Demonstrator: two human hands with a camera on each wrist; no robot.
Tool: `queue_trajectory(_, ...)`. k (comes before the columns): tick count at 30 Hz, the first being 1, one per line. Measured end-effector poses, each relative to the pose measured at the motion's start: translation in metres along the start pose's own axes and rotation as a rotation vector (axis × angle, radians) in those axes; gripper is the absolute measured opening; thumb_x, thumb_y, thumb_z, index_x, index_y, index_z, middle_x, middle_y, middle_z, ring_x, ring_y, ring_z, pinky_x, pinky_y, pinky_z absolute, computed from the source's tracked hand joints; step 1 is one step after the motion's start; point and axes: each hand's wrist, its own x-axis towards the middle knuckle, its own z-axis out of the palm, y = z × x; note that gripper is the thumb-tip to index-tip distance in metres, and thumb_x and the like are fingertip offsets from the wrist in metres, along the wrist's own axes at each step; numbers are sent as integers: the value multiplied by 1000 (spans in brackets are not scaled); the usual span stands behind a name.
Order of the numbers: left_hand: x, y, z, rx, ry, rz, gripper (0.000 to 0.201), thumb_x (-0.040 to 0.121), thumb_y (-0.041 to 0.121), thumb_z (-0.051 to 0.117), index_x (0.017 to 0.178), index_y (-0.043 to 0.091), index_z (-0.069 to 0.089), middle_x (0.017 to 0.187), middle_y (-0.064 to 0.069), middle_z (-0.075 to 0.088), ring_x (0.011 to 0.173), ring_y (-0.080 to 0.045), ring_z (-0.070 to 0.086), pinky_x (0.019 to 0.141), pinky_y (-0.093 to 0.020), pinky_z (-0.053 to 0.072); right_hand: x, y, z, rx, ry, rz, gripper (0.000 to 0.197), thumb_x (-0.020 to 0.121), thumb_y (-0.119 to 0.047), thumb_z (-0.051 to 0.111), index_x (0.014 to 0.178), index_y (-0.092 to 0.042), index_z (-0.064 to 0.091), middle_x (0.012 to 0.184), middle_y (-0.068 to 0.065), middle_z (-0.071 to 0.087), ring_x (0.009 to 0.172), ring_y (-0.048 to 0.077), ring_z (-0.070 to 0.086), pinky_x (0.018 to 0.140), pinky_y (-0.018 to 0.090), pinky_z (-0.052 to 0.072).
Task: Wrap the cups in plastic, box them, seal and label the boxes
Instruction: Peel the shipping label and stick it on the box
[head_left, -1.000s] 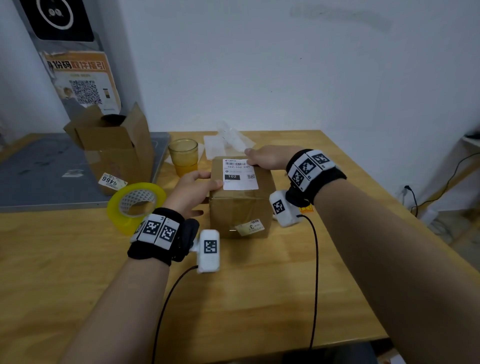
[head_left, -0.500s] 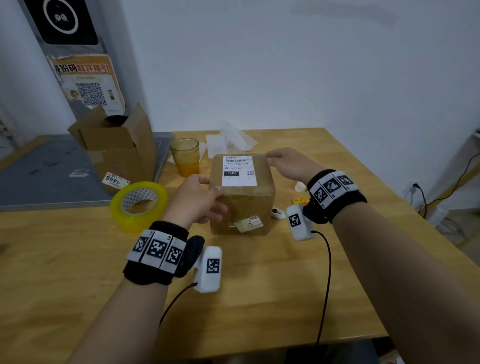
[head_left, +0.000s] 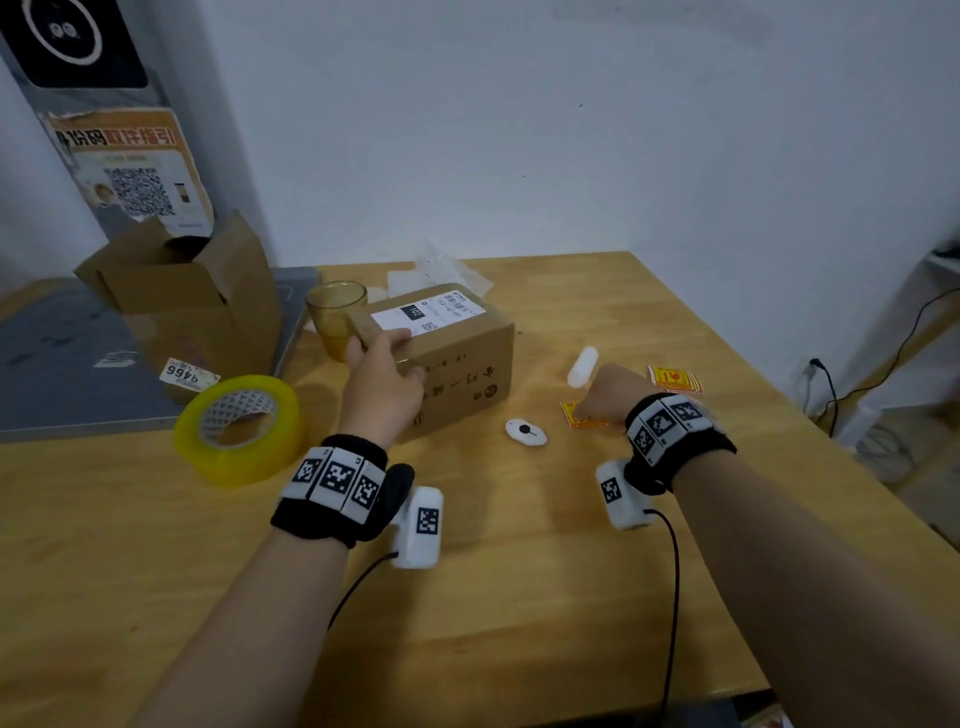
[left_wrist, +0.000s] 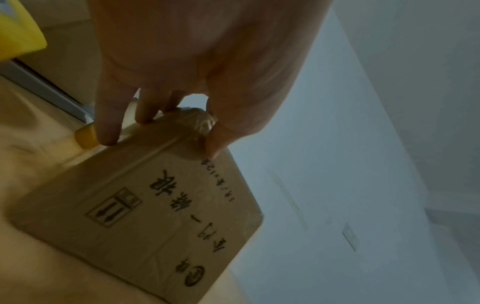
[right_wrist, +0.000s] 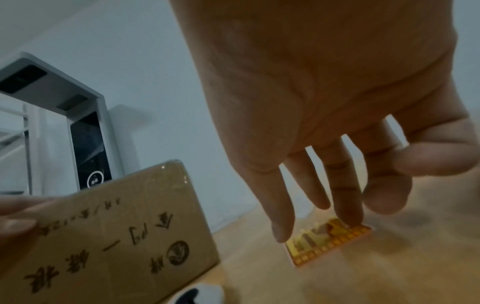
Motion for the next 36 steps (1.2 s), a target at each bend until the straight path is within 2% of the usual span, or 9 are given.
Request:
queue_trajectory(5, 17, -12, -6, -151, 10, 41, 40, 104, 6, 53, 136, 28, 62, 162, 3, 26, 138, -18, 37, 62, -3, 43, 11, 2, 7, -38, 4, -4, 48, 84, -36, 83, 106, -10, 50, 86, 3, 58, 78, 20, 60, 67, 33, 49)
queue_trajectory(8, 28, -16, -10, -192, -11, 21, 40, 103, 8, 54, 131, 34, 65, 167, 3, 22, 147, -22, 32, 85, -14, 41, 16, -3, 7, -83, -4, -13, 54, 81, -37, 86, 114, -7, 55, 100, 6, 63, 94, 25, 64, 82, 38, 56)
queue_trajectory(14, 40, -19, -1, -208, -46, 72, 38, 105, 10, 52, 130, 36, 64, 167, 3, 21, 145, -19, 31, 97, -24, 41, 22, -8, 9, -151, -4, -4, 48, 83, -36, 85, 109, -5, 60, 100, 9, 65, 97, 27, 67, 77, 35, 56)
queue_trajectory(20, 42, -14, 7, -164, 94, 38, 39, 99, 11, 60, 133, 31, 58, 146, 2, 37, 121, -20, 52, 77, -15, 45, 25, -9, 10, -56, -11, -15, 57, 83, -29, 85, 125, 1, 61, 109, 11, 65, 105, 30, 66, 79, 37, 55)
queue_trajectory(22, 37, -10, 6, -158, 188, -29, 41, 95, 12, 65, 129, 30, 54, 138, 2, 32, 121, -19, 47, 87, -23, 47, 24, -6, 11, 66, -6, -39, 59, 82, -23, 87, 132, -3, 62, 123, 13, 65, 111, 32, 65, 83, 38, 57)
queue_trajectory(25, 26, 1, 1, -26, 309, -22, 38, 90, 17, 66, 123, 30, 53, 142, -4, 35, 137, -27, 31, 110, -40, 35, 19, -6, 7, 303, 43, -82, 35, 79, -21, 88, 102, -11, 63, 93, 8, 62, 78, 26, 59, 59, 31, 49)
queue_trajectory(28, 21, 12, -4, -131, 334, 106, 26, 92, 16, 63, 115, 28, 57, 125, 3, 53, 116, -12, 49, 95, -24, 43, 7, -17, -5, 527, 133, -162, 28, 81, -26, 87, 73, -12, 64, 61, 2, 52, 54, 19, 42, 48, 27, 33)
queue_trajectory(32, 18, 24, -3, -288, 99, 202, 14, 96, 19, 66, 107, 25, 71, 101, 14, 67, 82, 13, 59, 68, -5, 47, -21, -47, -24, 719, 47, -396, 17, 84, -25, 85, 80, -9, 80, 60, 0, 65, 49, 13, 38, 44, 24, 30)
queue_trajectory(36, 21, 24, 1, -250, -110, 237, 15, 94, 28, 71, 108, 25, 77, 103, 11, 74, 96, 2, 67, 87, -19, 53, -35, -71, -30, 780, -86, -571, 12, 90, -19, 80, 92, -7, 80, 61, -2, 71, 46, 9, 38, 45, 22, 27)
